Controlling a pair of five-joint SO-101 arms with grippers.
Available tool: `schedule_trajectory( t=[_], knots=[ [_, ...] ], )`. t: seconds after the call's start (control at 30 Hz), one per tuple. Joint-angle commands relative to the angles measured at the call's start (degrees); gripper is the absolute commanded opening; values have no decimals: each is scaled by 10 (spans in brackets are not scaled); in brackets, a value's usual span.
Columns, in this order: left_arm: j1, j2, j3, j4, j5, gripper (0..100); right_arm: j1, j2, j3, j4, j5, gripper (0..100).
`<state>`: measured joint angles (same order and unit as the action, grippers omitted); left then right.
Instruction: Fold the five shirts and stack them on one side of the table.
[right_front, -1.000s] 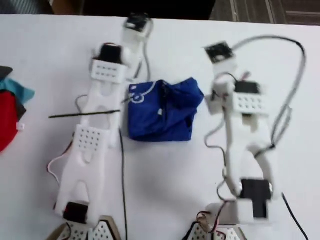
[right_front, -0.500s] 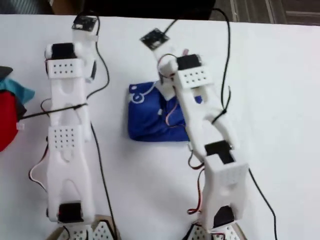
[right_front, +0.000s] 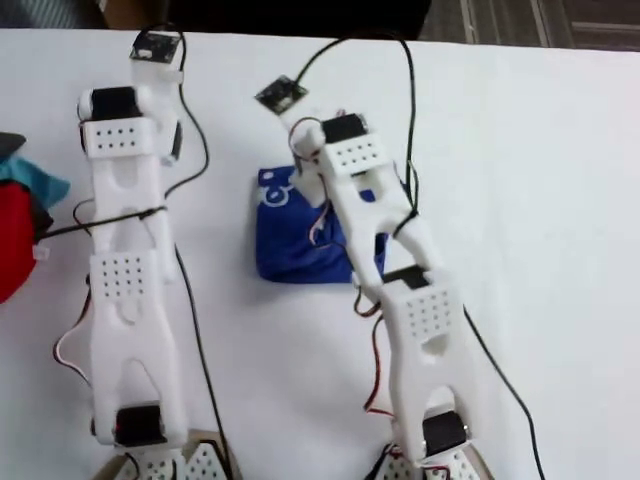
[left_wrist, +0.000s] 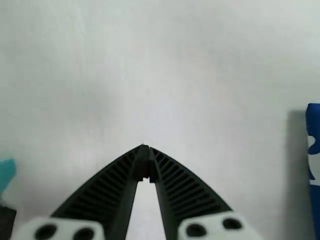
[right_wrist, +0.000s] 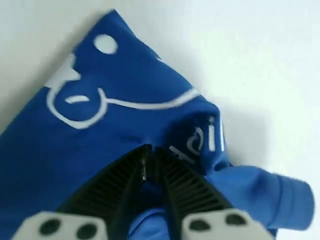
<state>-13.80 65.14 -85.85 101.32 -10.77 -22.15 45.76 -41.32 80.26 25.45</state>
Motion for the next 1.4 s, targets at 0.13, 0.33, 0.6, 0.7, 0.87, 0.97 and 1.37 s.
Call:
schedule_trajectory(
  t=[0.13,0.33,0.6,0.7,0.87,0.97,1.37],
  knots=[
    [-1,-7,-3,4,0,28,56,4,-91,112,4,20],
    [-2,-7,-3,-3,1,28,53,3,-89,177,69,20],
    [-4,-6,-2,-3,1,28,51,-79,62,178,74,20],
    [-4,-6,-2,-3,1,28,52,-140,159,177,113,20],
    [-2,-6,-2,-3,1,28,56,-252,281,175,127,20],
    [-2,-6,-2,-3,1,28,51,-311,297,174,127,20],
    [-2,-6,-1,-1,1,28,5,-186,253,-75,58,20]
  ],
)
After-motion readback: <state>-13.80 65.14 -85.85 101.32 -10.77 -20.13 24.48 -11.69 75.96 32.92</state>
